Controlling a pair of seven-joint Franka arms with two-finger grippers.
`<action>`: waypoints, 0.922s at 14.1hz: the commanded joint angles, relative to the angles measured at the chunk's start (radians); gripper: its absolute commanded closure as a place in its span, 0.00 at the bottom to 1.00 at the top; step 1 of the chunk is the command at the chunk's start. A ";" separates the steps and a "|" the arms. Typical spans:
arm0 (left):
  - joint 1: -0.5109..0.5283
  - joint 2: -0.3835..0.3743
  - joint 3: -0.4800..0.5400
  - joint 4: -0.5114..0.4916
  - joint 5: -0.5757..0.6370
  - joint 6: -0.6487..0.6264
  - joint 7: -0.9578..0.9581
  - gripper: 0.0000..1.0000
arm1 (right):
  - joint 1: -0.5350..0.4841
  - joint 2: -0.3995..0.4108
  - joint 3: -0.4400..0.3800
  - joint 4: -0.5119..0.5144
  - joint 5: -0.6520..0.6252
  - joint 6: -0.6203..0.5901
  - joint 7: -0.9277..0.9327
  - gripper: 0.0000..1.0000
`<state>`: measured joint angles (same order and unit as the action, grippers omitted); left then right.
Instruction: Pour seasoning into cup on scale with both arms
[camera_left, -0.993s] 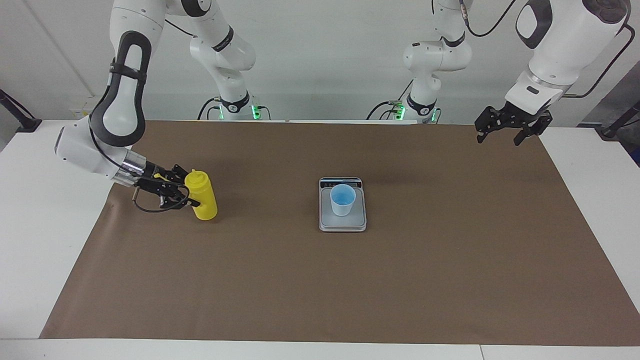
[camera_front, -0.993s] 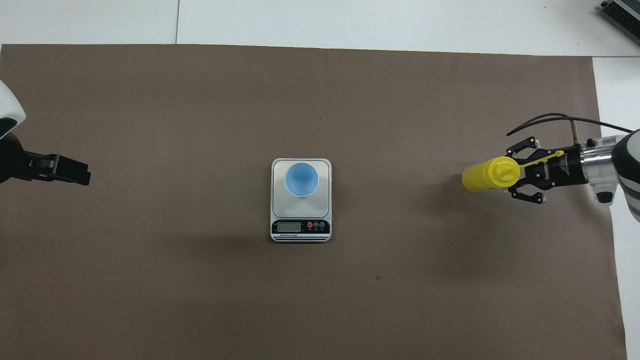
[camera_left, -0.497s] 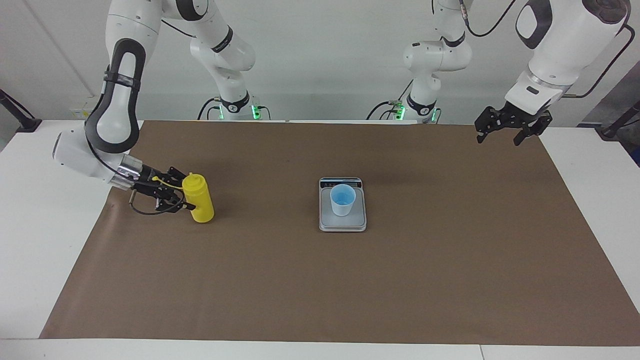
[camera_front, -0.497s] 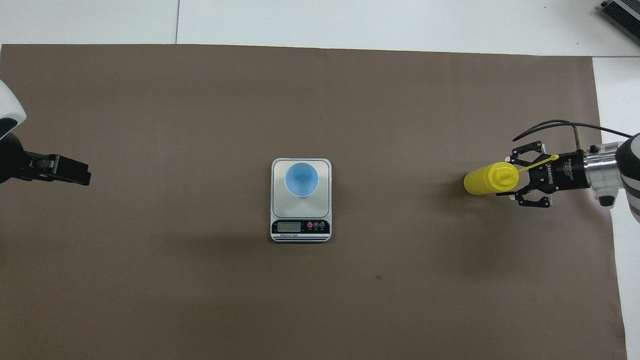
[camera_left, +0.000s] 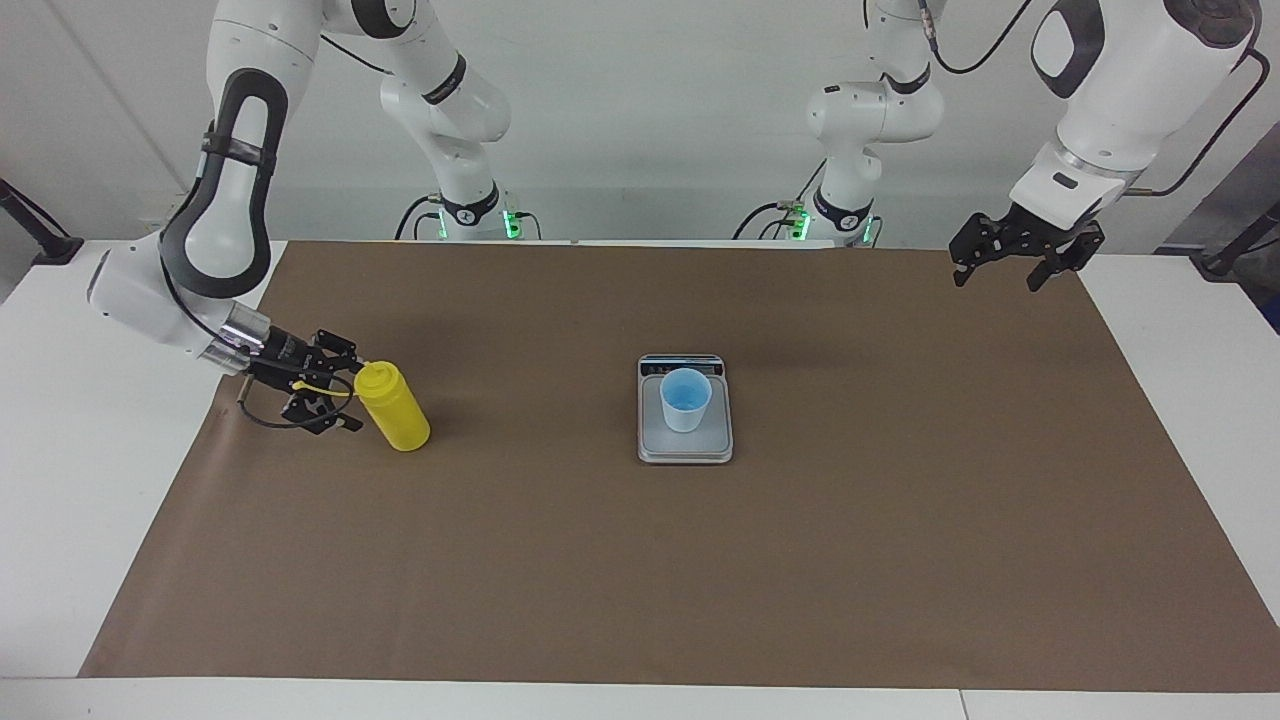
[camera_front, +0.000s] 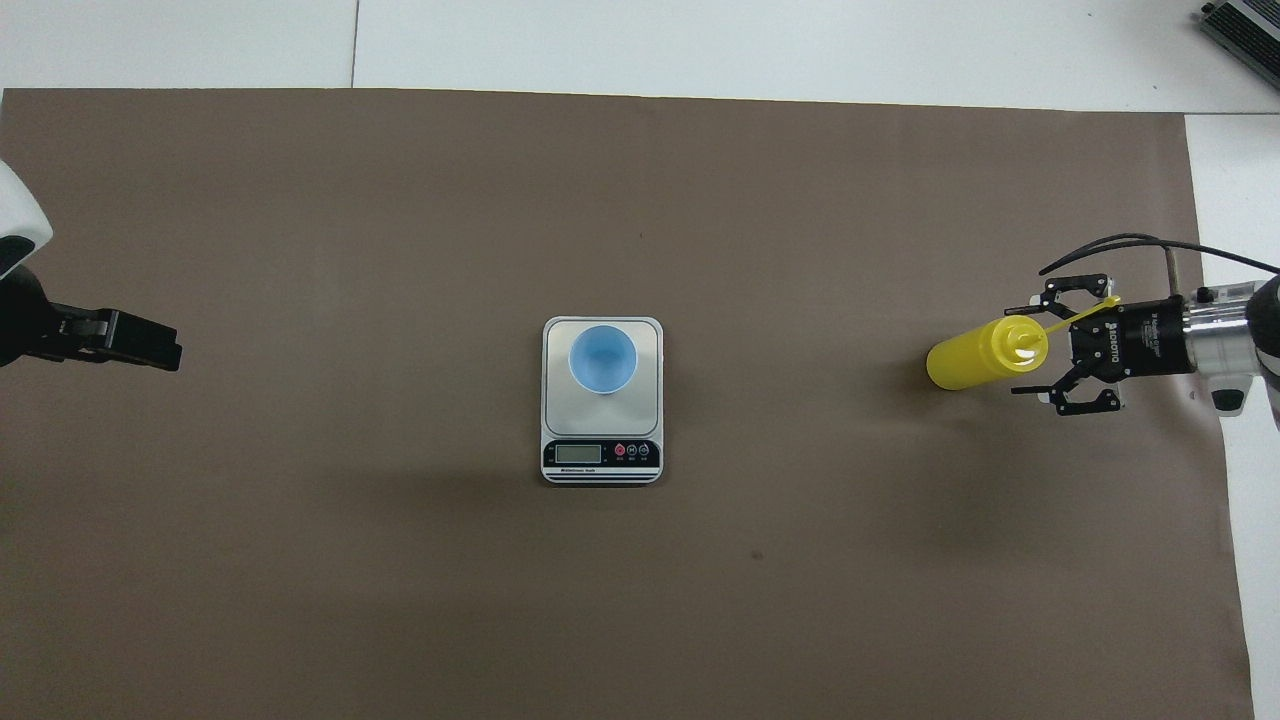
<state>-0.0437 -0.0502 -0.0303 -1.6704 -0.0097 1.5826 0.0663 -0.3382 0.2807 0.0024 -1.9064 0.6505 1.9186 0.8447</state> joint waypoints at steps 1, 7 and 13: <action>0.001 -0.030 -0.002 -0.035 -0.009 0.016 0.007 0.00 | -0.015 -0.017 0.010 -0.006 -0.083 0.059 -0.067 0.00; 0.001 -0.030 -0.002 -0.035 -0.009 0.020 0.007 0.00 | -0.009 -0.098 0.013 0.009 -0.382 0.060 -0.260 0.00; 0.001 -0.030 -0.002 -0.037 -0.009 0.022 0.007 0.00 | 0.097 -0.188 0.016 0.043 -0.524 0.059 -0.274 0.00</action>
<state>-0.0437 -0.0502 -0.0317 -1.6704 -0.0097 1.5826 0.0663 -0.2837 0.1303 0.0139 -1.8578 0.1827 1.9723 0.5862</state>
